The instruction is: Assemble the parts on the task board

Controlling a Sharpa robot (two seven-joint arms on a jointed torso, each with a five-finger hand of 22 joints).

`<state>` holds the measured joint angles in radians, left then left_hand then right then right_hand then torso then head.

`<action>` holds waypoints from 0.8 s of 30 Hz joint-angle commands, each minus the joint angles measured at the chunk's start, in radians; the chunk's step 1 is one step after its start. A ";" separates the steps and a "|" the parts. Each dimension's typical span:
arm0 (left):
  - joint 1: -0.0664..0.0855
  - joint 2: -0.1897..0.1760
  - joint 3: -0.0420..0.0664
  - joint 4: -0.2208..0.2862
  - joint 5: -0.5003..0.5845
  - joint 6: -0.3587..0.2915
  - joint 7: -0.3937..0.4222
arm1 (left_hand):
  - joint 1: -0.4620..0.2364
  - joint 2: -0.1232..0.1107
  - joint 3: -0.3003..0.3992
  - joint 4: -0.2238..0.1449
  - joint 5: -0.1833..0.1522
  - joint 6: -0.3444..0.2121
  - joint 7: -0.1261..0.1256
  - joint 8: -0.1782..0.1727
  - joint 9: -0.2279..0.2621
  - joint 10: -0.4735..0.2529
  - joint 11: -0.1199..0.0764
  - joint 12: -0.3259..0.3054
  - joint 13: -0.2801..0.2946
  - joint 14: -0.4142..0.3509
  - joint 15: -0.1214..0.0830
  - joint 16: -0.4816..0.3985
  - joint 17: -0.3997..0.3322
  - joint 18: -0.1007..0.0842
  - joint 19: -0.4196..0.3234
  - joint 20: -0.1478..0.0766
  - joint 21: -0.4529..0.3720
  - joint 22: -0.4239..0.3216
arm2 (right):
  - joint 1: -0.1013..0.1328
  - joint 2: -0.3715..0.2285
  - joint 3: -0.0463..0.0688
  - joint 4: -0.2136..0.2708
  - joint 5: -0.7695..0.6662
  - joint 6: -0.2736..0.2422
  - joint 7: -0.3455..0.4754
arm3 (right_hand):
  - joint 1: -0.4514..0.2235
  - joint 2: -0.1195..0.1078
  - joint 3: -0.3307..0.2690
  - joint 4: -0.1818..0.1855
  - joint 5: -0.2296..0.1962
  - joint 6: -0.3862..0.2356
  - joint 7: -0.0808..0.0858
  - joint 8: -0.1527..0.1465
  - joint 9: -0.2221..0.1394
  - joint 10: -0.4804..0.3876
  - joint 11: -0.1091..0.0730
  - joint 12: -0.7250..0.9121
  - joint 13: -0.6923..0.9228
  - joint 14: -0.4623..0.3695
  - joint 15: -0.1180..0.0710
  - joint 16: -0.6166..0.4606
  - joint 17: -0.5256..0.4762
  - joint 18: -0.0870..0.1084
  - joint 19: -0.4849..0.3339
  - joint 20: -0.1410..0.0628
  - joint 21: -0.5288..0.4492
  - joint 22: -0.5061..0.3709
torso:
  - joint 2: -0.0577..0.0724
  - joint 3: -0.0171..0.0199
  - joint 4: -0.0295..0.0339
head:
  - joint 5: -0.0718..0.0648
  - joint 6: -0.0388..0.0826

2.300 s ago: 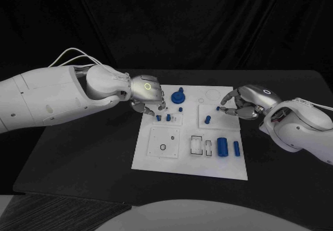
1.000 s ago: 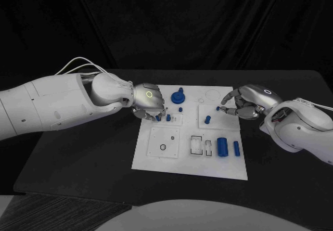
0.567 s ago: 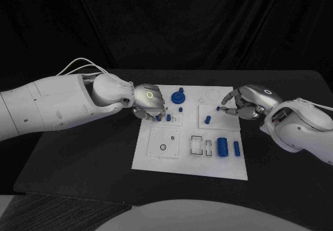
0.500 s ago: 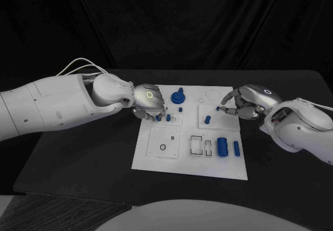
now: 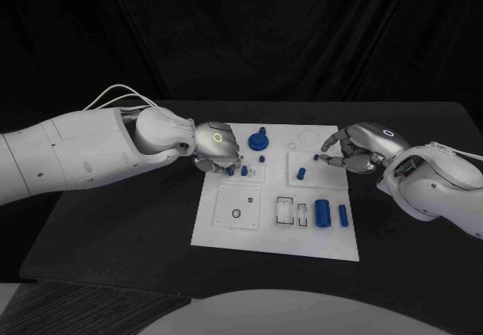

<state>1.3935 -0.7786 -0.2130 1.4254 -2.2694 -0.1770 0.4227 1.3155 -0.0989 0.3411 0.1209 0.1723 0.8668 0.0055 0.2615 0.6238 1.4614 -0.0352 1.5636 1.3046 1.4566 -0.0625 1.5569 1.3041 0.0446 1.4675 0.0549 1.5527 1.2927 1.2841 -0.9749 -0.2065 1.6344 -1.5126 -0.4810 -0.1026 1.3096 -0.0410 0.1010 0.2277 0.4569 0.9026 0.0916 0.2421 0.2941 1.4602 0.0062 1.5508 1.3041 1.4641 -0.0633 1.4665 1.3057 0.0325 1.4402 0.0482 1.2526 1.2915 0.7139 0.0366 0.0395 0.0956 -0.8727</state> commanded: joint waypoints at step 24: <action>-0.008 -0.017 0.001 0.024 0.037 0.055 -0.093 | -0.036 0.101 0.044 -0.065 0.088 0.102 0.007 0.044 0.064 0.109 0.002 0.007 0.266 0.114 -0.002 0.014 0.267 -0.045 0.103 -0.004 0.018 0.278 | -0.001 -0.006 0.001 0.005 -0.002 -0.004 -0.013 | 0.018 -0.005 0.027 0.006 0.017 0.006 0.002 0.011 -0.012 0.111 0.002 0.020 0.267 0.071 0.004 -0.014 0.088 0.038 0.009 0.001 -0.015 0.186 | 0.001 0.0000 0.0003 | 0.001 0.000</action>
<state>1.3871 -0.7939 -0.2127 1.4429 -2.2638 -0.1643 0.3949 1.2773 -0.0450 0.3438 0.0742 0.2103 0.9160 0.0097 0.2652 0.6304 1.4648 -0.0318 1.5636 1.3046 1.4566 -0.0624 1.5569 1.3041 0.0445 1.4675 0.0551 1.5527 1.2927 1.2841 -0.9787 -0.2065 1.6362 -1.5126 -0.4800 -0.1039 1.3096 -0.0409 0.1010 0.2277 0.4569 0.9026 0.0916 0.2421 0.2938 1.4602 0.0062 1.5508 1.3041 1.4641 -0.0633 1.4665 1.3057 0.0325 1.4402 0.0482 1.2526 1.2914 0.7145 0.0361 0.0400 0.0963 -0.8727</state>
